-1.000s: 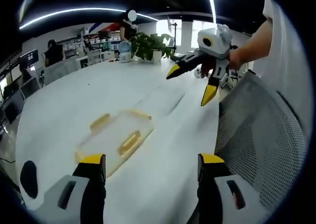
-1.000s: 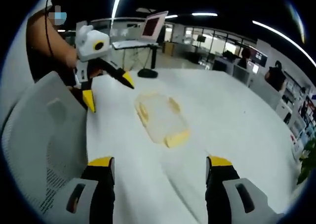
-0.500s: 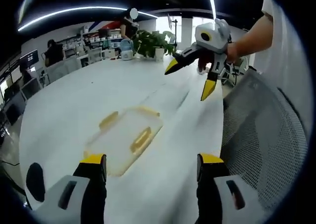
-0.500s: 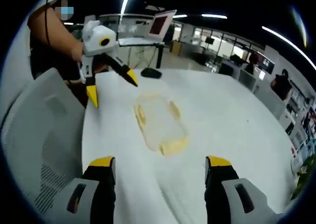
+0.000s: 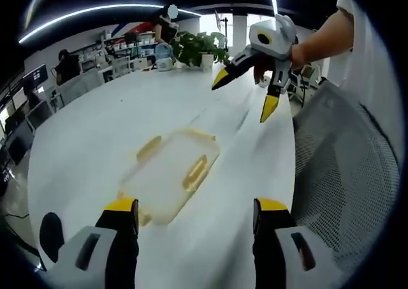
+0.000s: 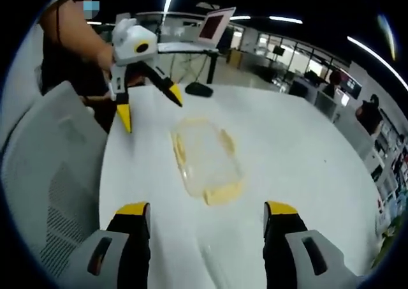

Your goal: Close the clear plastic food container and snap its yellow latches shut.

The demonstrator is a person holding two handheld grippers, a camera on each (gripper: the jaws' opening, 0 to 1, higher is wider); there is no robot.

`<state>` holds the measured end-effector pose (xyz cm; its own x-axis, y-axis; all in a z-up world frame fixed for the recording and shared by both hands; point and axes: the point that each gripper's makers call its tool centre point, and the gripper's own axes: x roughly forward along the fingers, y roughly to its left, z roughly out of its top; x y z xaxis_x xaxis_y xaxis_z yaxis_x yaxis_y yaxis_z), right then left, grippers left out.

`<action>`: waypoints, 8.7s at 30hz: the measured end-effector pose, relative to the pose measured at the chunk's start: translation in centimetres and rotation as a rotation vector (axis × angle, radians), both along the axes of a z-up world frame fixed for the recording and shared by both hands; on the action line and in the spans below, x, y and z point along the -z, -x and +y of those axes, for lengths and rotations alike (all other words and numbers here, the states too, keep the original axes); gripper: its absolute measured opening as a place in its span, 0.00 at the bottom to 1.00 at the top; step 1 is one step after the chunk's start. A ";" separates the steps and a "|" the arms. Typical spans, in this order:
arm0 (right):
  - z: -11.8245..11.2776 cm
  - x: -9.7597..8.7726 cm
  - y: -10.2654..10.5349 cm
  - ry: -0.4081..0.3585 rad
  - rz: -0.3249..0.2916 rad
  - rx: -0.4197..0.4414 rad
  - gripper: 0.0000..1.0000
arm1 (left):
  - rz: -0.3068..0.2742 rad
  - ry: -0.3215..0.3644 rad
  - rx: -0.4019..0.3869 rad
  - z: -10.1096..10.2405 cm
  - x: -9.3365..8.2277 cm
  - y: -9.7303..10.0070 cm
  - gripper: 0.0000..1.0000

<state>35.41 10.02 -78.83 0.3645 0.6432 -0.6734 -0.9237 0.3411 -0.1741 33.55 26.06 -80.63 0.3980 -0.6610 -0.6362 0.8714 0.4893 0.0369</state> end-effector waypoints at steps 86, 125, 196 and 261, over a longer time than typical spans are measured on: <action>3.6 5.5 -4.5 0.232 0.108 -0.238 0.60 | 0.006 -0.342 0.288 3.9 3.7 -6.7 0.64; 3.2 7.6 -4.2 0.275 0.226 -0.274 0.50 | 0.105 -0.388 0.451 2.8 5.4 -6.9 0.49; 2.2 3.3 -4.4 0.298 0.175 -0.306 0.38 | 0.058 -0.443 0.378 2.4 1.1 -6.2 0.39; -9.0 0.7 -3.7 0.304 0.129 -0.313 0.39 | 0.012 -0.421 0.347 -8.9 -1.5 -5.3 0.39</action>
<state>39.15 1.05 -79.52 0.0850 0.4747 -0.8761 -0.9950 -0.0064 -0.1001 38.88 17.16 -79.08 0.1924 -0.4393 -0.8775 0.9807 0.1176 0.1562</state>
